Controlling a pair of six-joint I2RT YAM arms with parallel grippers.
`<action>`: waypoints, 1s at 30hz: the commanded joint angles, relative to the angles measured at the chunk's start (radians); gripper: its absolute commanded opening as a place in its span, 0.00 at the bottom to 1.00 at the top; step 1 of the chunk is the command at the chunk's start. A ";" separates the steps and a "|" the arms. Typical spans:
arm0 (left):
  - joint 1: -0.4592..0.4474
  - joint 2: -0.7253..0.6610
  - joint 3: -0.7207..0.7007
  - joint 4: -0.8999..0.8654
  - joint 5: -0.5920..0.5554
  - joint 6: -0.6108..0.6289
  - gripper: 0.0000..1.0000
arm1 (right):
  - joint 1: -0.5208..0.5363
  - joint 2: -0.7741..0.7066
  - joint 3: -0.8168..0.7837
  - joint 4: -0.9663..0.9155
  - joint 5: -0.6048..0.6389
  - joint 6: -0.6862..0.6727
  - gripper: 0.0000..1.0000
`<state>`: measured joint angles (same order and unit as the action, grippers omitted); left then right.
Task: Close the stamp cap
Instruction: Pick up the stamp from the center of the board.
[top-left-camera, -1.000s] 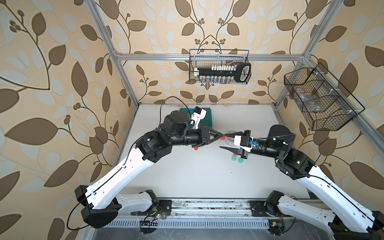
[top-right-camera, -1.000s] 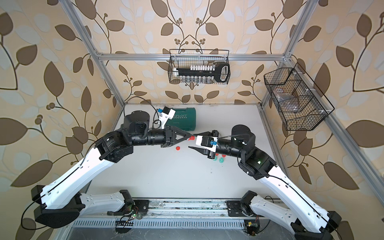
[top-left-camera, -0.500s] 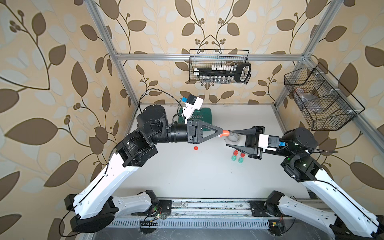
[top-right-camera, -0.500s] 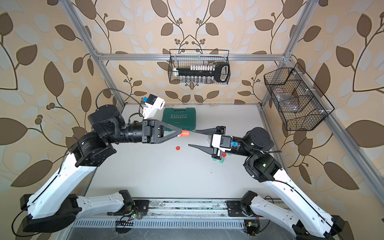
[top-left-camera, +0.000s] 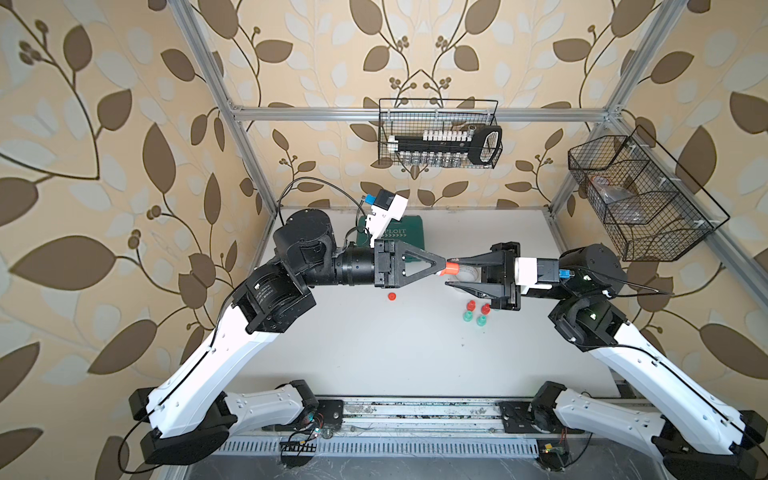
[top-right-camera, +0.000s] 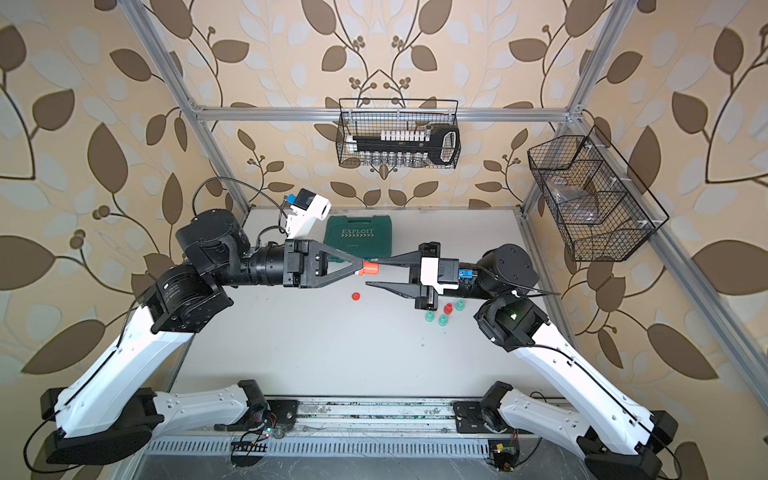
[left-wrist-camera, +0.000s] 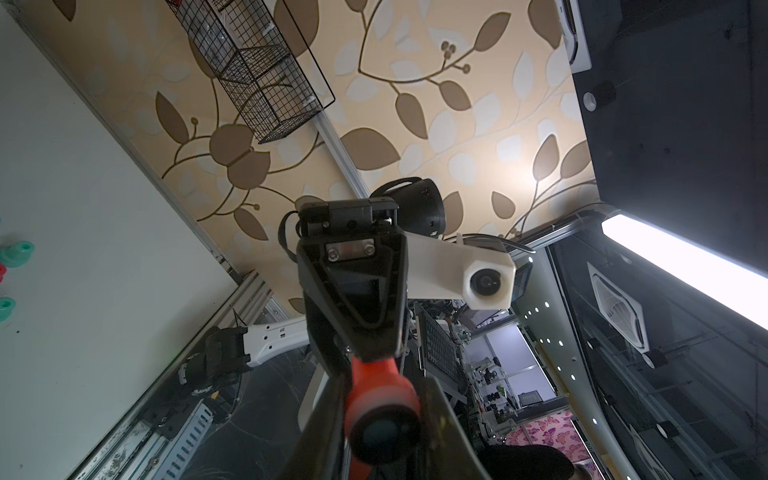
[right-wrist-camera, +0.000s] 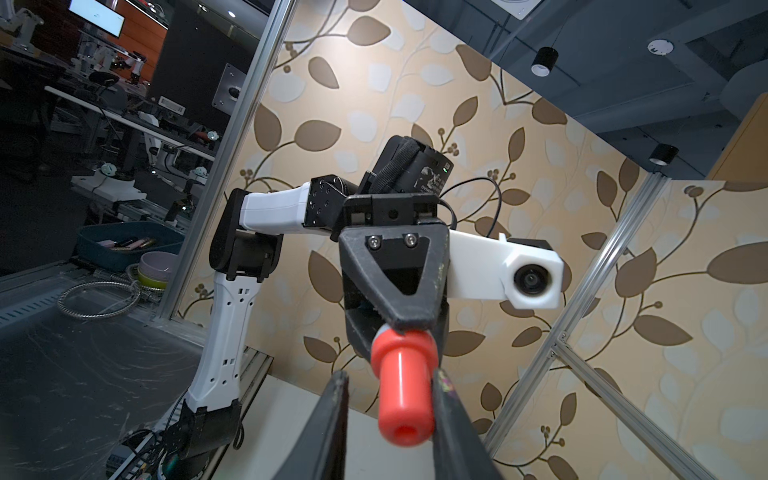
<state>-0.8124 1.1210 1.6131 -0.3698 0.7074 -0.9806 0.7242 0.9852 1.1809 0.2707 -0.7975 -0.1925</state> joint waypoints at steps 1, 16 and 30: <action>-0.005 0.003 0.013 0.050 0.017 -0.012 0.14 | 0.011 0.009 0.039 0.027 -0.028 0.021 0.28; -0.006 0.005 -0.004 0.105 0.033 -0.048 0.13 | 0.023 0.026 0.047 0.015 -0.008 0.000 0.18; -0.006 -0.001 -0.011 0.116 0.036 -0.059 0.13 | 0.031 0.027 0.048 0.013 0.000 -0.005 0.20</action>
<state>-0.8124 1.1248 1.6051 -0.3260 0.7345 -1.0332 0.7387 1.0046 1.2018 0.2893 -0.7868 -0.1955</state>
